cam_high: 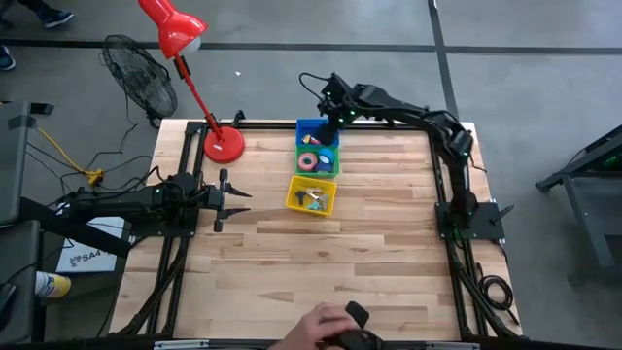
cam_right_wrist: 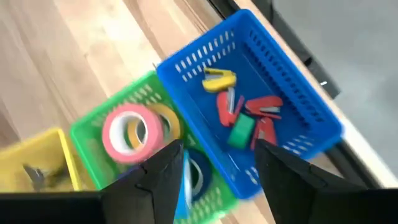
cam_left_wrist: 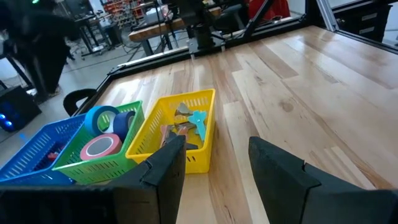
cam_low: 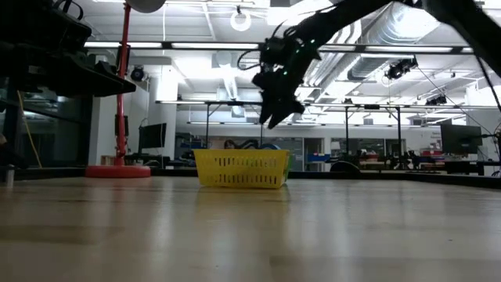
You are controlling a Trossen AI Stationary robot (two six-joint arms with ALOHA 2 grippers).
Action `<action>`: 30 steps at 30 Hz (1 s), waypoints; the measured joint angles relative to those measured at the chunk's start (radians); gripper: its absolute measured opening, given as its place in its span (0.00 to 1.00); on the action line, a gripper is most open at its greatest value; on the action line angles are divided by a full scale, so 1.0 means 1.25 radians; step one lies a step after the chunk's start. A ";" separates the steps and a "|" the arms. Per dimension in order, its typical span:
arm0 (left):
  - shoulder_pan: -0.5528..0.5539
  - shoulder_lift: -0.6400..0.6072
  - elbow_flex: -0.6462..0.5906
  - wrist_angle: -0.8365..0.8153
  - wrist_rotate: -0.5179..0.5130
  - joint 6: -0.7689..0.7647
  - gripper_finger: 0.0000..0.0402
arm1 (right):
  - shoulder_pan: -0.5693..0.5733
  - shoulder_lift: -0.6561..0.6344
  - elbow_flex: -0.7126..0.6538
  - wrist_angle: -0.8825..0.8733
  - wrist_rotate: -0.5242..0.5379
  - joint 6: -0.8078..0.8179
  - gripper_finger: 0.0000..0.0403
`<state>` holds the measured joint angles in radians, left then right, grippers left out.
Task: Pick and place Stapler, Stapler remover, tape
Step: Return To Home Position
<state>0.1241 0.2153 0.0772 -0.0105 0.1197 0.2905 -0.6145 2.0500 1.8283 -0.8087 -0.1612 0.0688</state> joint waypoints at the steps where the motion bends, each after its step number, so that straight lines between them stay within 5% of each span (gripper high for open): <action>1: 0.000 0.000 0.000 0.000 0.000 0.000 0.43 | 0.004 -0.024 -0.027 0.009 0.013 -0.016 0.47; 10: 0.000 0.000 0.000 0.000 0.000 0.000 0.43 | 0.062 -0.352 -0.462 0.308 0.102 0.013 0.47; 20: 0.000 0.000 0.000 0.000 0.000 0.000 0.43 | 0.160 -0.724 -0.930 0.565 0.096 0.256 0.47; 30: 0.000 0.000 0.000 0.000 0.000 0.000 0.43 | 0.296 -1.058 -1.259 0.745 0.077 0.386 0.47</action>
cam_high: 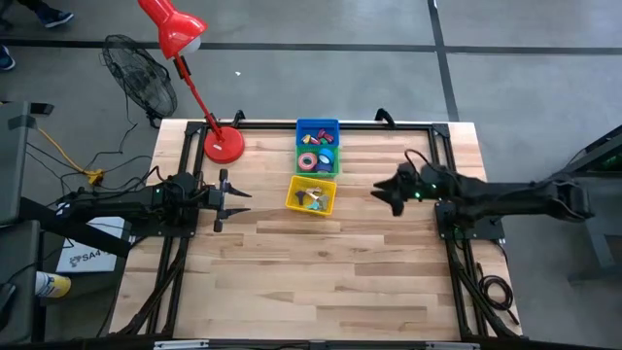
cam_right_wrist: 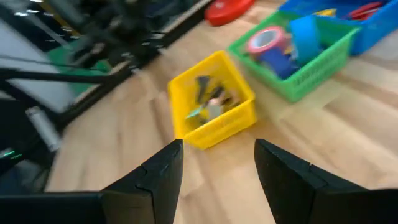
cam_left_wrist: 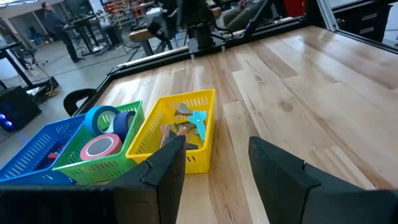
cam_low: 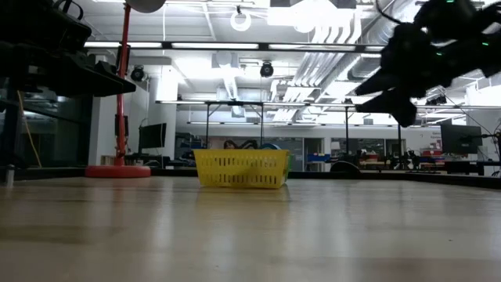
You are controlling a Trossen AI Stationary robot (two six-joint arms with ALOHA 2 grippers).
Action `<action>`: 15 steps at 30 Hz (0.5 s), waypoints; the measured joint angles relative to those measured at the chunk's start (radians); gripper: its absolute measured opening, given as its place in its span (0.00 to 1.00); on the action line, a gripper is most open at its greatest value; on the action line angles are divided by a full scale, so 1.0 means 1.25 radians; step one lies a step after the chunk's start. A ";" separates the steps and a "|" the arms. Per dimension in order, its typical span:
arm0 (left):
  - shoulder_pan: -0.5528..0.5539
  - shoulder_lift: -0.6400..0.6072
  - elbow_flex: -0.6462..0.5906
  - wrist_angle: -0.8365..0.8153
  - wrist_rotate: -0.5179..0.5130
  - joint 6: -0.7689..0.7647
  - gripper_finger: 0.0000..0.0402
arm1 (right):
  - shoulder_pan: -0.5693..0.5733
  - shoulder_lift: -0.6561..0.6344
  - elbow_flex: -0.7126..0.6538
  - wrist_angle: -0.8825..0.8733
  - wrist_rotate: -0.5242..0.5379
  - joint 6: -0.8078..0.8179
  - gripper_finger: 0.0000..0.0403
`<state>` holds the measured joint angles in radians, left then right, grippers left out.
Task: Pick and place Stapler, Stapler remover, tape
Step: Return To Home Position
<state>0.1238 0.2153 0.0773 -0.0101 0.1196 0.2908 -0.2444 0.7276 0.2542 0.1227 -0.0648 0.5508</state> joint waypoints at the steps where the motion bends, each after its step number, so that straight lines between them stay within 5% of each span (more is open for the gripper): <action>1: 0.000 0.000 0.000 0.000 0.000 0.000 0.43 | 0.013 -0.026 -0.020 0.010 -0.003 0.001 0.47; 15: 0.000 0.000 0.000 0.000 0.000 0.000 0.43 | 0.110 -0.324 -0.167 0.052 -0.050 -0.078 0.47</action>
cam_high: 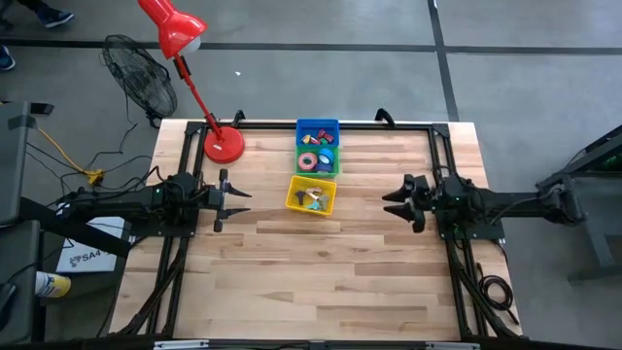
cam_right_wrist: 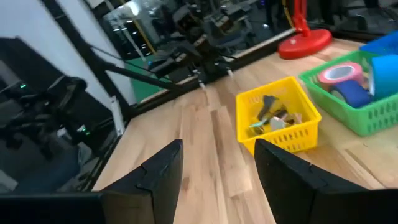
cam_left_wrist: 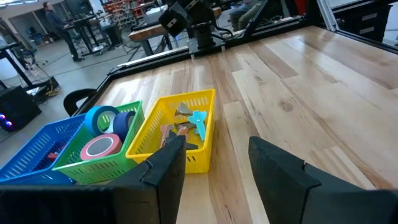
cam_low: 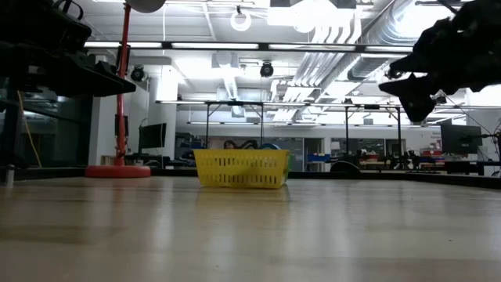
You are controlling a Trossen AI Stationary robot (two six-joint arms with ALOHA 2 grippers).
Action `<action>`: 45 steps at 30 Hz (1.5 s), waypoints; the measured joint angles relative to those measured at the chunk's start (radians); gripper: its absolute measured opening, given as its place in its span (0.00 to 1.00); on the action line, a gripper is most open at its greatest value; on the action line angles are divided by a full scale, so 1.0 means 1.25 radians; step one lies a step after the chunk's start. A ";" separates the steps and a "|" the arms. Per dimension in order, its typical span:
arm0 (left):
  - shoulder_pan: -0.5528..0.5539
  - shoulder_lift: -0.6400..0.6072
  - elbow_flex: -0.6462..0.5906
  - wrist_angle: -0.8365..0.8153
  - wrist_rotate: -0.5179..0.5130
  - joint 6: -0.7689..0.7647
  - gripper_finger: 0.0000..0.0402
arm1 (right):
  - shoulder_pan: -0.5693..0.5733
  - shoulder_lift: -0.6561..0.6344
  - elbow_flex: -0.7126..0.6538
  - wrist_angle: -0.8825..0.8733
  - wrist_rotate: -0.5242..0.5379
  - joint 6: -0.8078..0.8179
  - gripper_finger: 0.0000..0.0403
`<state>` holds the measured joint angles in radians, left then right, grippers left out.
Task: Pick and place Stapler, Stapler remover, tape
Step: Return To Home Position
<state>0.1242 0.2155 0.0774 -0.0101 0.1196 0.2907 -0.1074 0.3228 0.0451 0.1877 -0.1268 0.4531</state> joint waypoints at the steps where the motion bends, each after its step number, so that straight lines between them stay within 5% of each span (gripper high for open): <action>1: 0.000 0.000 0.000 0.000 0.000 0.000 0.43 | 0.000 -0.011 -0.003 -0.003 -0.008 -0.012 0.47; 14: 0.000 0.000 0.000 0.000 0.000 0.000 0.43 | -0.001 -0.066 -0.028 -0.027 -0.072 -0.123 0.47; 45: 0.000 0.000 0.000 0.000 0.000 0.000 0.43 | -0.001 -0.066 -0.028 -0.026 -0.072 -0.113 0.47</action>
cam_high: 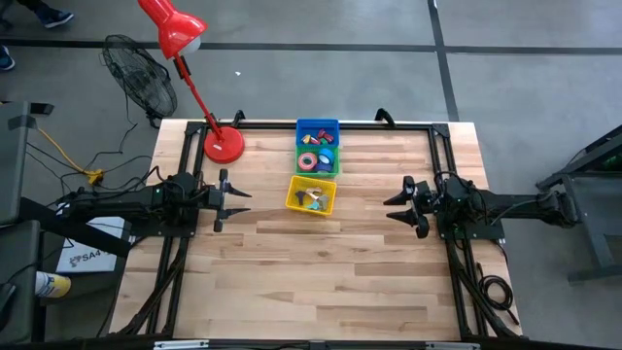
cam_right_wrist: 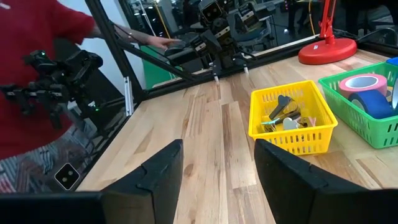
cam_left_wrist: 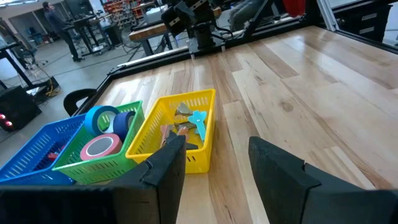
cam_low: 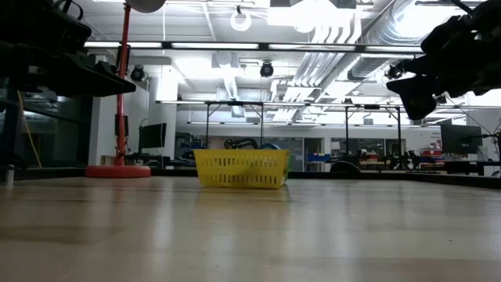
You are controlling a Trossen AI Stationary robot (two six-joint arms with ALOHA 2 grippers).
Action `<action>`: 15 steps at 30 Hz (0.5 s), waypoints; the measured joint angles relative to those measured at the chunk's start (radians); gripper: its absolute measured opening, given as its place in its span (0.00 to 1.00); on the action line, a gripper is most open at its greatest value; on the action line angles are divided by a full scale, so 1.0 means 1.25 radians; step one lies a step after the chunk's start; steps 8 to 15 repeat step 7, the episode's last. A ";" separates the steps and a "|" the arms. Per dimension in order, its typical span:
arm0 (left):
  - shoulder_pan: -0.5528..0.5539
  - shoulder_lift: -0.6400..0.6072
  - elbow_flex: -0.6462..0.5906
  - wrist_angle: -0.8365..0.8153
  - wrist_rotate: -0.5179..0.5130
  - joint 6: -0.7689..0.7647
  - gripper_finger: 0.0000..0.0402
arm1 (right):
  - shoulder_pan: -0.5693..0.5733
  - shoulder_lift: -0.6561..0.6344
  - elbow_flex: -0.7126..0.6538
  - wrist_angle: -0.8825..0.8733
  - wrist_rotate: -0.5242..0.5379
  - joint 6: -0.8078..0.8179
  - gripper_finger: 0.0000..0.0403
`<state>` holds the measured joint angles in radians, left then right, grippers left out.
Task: Pick and place Stapler, Stapler remover, tape
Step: Return To Home Position
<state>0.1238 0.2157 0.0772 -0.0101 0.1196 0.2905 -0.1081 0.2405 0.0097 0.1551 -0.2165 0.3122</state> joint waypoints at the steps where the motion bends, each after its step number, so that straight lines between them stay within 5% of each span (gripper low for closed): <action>1: 0.000 0.000 0.000 0.000 0.000 0.000 0.43 | 0.000 0.000 0.000 0.000 0.000 0.000 0.47; 15: 0.000 0.000 0.000 0.000 0.000 0.000 0.43 | 0.000 0.000 0.000 0.000 0.000 0.000 0.47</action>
